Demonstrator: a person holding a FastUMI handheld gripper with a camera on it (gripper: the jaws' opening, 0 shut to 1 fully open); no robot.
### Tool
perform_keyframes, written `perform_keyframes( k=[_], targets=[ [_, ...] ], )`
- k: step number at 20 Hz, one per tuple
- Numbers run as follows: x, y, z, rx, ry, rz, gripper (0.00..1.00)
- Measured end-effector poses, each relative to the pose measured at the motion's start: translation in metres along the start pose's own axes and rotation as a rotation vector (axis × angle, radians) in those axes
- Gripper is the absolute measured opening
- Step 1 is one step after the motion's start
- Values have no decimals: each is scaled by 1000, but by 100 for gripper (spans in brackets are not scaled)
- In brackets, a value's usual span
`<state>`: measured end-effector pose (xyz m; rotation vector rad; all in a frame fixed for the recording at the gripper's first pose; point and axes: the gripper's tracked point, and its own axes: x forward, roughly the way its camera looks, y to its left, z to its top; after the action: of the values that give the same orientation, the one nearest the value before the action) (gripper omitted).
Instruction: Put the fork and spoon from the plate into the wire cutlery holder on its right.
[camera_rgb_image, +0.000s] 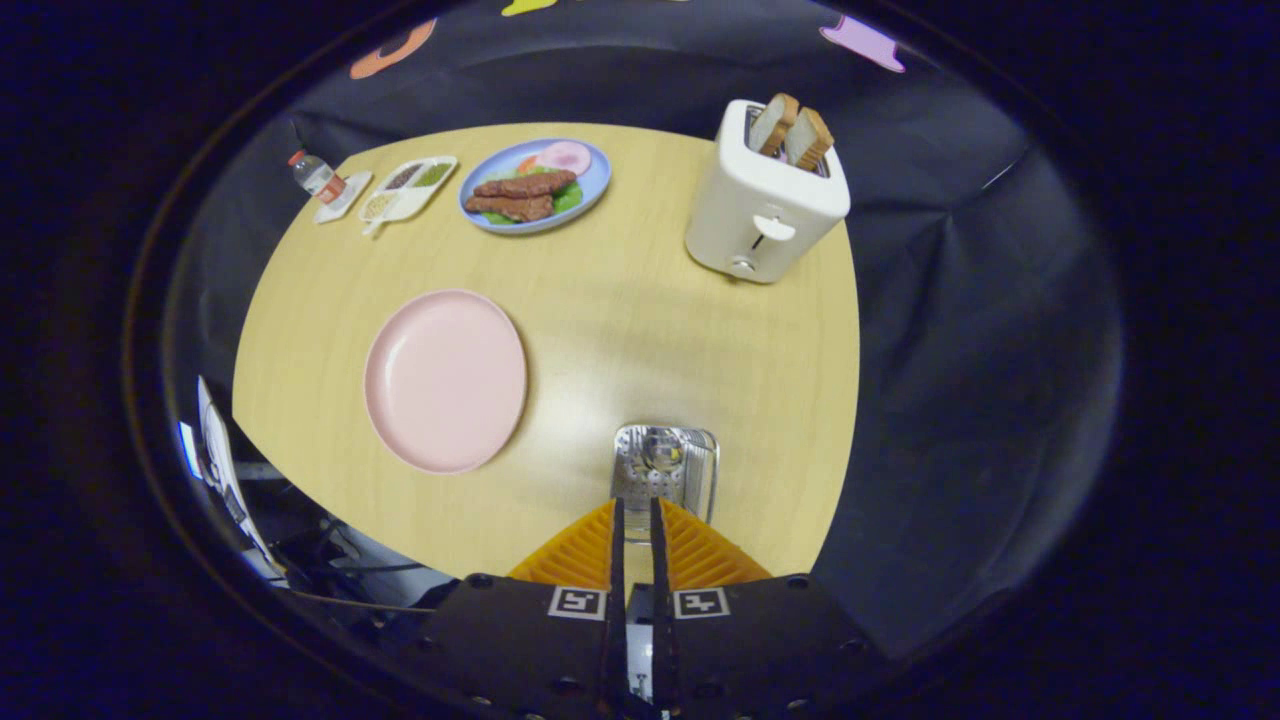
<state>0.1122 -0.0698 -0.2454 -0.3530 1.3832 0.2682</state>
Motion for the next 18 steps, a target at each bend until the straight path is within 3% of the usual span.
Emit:
perform_keyframes(
  k=[4,14,17,18],
  targets=[
    [-9,33,8,39,-164,-16,10],
    [-69,115,35,197,-589,52,10],
    [-95,123,40,214,-718,13,15],
    [-104,124,37,219,-752,-6,21]
  ],
)
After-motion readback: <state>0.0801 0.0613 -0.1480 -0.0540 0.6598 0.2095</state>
